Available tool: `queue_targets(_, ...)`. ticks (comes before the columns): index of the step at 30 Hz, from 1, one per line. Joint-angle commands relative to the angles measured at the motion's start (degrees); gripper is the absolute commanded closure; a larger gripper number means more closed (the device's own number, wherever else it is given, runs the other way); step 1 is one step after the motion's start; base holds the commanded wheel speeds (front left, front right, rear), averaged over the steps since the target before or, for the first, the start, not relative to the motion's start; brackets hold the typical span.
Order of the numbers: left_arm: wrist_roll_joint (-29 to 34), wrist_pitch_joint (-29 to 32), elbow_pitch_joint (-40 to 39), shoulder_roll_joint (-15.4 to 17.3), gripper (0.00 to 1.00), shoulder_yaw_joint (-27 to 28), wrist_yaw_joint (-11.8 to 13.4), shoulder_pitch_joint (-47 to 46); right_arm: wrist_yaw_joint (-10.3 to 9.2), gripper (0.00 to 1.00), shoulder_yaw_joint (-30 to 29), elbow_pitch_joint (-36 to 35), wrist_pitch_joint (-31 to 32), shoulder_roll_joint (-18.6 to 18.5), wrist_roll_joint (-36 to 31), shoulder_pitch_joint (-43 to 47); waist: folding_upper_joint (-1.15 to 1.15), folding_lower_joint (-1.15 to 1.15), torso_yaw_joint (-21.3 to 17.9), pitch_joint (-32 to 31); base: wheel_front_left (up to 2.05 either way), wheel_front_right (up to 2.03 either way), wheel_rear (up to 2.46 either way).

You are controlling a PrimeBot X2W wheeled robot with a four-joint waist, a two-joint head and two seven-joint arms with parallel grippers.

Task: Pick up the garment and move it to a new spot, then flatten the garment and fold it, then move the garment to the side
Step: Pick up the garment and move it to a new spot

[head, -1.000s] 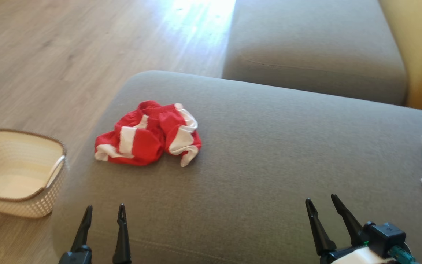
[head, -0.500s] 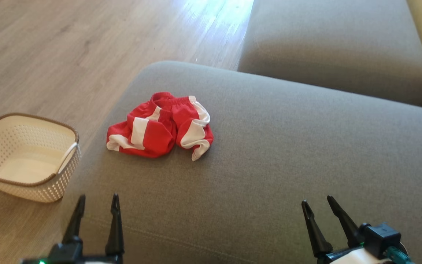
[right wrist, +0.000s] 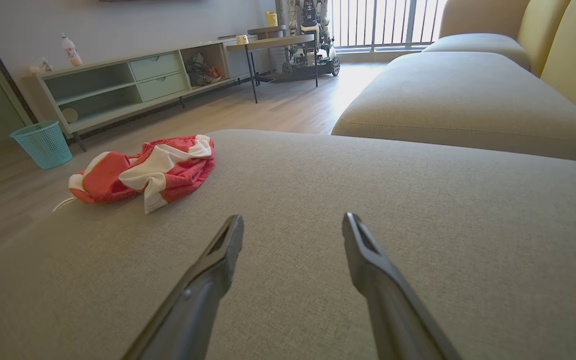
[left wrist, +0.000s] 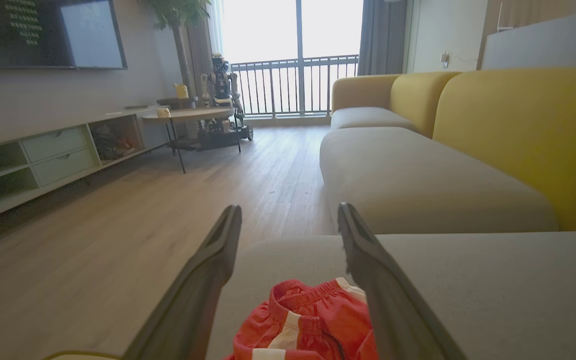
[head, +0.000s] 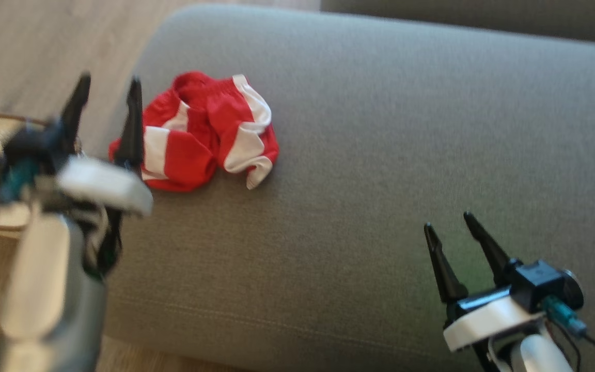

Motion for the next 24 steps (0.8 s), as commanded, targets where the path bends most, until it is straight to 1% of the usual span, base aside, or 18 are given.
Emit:
queue_targets(1, -0.9, 2.2, 0.6, 2.3, 0.0, 2.3, -0.7, -5.0, -0.02, 0.0, 1.3, -2.1, -0.5, -0.7, -0.5, -2.3, 0.0, 0.0, -2.8, 5.0, 0.0, 0.0, 0.0)
queue_targets(6, -7.6, 12.4, 13.0, 3.3, 0.0, 1.7, -3.4, -17.1, -0.02, 0.0, 1.9, -2.8, -0.5, -1.6, -0.7, -6.1, 0.0, 0.0, -5.5, 9.9, 0.0, 0.0, 0.0)
queue_targets(10, -13.7, 20.2, 21.8, 4.1, 0.0, 0.9, -4.1, -24.6, -0.02, 0.0, 2.6, -3.4, -0.5, -2.2, -0.7, -9.0, 0.0, 0.0, -7.8, 13.4, 0.0, 0.0, 0.0)
queue_targets(13, -16.0, 24.3, 27.5, 5.4, 0.0, 0.3, -4.2, -28.9, -0.02, 0.0, 2.9, -3.9, -0.5, -2.6, -0.6, -11.0, 0.0, 0.0, -9.2, 15.8, 0.0, 0.0, 0.0)
queue_targets(18, -17.3, 27.7, 36.7, 7.3, 0.0, -0.2, -4.3, -33.0, -0.02, 0.0, 3.6, -4.3, -0.5, -3.2, -0.1, -12.9, 0.0, 0.0, -11.3, 18.5, 0.0, 0.0, 0.0)
queue_targets(24, -18.4, 29.5, 45.3, 7.1, 0.0, -1.1, -4.3, -34.2, -0.02, 0.0, 3.5, -4.9, -0.5, -3.6, 0.4, -13.2, 0.0, 0.0, -12.2, 19.8, 0.0, 0.0, 0.0)
